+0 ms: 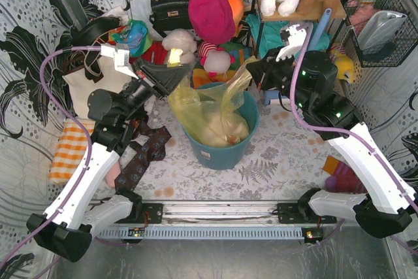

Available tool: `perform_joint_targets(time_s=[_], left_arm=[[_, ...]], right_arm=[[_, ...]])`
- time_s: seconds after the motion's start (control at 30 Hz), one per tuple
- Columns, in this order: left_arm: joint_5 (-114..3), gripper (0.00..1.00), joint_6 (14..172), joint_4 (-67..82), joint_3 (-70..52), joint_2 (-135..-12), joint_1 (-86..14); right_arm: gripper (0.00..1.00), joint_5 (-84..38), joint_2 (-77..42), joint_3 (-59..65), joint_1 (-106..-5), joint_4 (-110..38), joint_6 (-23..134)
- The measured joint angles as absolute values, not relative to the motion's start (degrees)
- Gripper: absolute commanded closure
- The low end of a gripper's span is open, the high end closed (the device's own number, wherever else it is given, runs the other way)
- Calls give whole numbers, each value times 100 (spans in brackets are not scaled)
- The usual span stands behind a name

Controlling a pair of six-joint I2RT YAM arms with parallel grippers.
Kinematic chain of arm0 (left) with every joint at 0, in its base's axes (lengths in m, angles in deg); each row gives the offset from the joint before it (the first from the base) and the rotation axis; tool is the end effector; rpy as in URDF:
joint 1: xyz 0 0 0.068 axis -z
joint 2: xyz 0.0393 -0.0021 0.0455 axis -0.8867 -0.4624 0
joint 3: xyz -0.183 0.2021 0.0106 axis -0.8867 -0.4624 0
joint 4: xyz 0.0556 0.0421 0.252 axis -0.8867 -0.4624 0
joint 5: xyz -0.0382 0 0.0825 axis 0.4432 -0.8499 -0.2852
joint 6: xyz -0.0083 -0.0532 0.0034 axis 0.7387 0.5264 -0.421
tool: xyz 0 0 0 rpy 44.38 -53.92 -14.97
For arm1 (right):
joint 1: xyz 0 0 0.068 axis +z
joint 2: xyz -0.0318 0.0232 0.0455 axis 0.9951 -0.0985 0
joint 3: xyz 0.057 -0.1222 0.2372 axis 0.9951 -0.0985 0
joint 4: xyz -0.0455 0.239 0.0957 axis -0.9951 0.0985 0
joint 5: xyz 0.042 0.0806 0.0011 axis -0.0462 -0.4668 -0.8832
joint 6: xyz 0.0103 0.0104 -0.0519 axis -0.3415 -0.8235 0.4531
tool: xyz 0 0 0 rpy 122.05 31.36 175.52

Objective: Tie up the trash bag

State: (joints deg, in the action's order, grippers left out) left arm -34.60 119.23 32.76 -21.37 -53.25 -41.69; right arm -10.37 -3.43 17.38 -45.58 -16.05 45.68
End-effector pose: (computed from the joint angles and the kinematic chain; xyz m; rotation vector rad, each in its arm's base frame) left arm 0.1809 -0.0873 0.4642 0.3334 1.1240 -1.1729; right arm 0.1819 0.1426 0.5102 -0.2406 1.5593 0.7001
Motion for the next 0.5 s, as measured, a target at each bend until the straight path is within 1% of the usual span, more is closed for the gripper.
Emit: perform_joint_targets(time_s=[0.03,0.13,0.2,0.23,0.27,0.3,0.33,0.37,0.43,0.5], left_arm=[[-3467,91,11927,3259,-2154,-5376,-4169],[-3552,69,11908,3182,-2122,-5432,-4169],[-3633,45,11873,3106,-2003,-5432,-4169],[-3672,38,11857,3084,-1905,-5439,-4169],[-3710,34,11844,3049,-1787,-5446,-4169],[-3747,29,11827,3019,-1630,-5459,-4169],[-3771,28,11796,2975,-1477,-5474,-4169],[-3799,28,11768,2907,-1273,-5494,-4169],[-3856,28,11709,2662,-797,-5557,-4169],[-3895,28,11628,2374,-261,-5649,-4169]], right_arm=[[100,-1039,-315,1690,-4558,-1612,4544],[100,-1072,-263,1692,-4558,-1826,4544],[100,-1127,-236,1793,-4556,-1922,4546],[100,-1173,-239,1873,-4558,-1970,4548],[100,-1230,-243,1976,-4558,-1992,4548],[92,-1297,-252,2094,-4556,-2009,4553],[86,-1380,-254,2201,-4556,-2031,4557],[84,-1463,-254,2291,-4556,-2051,4572],[83,-1599,-245,2402,-4556,-2125,4596],[88,-1697,-225,2426,-4556,-2162,4623]])
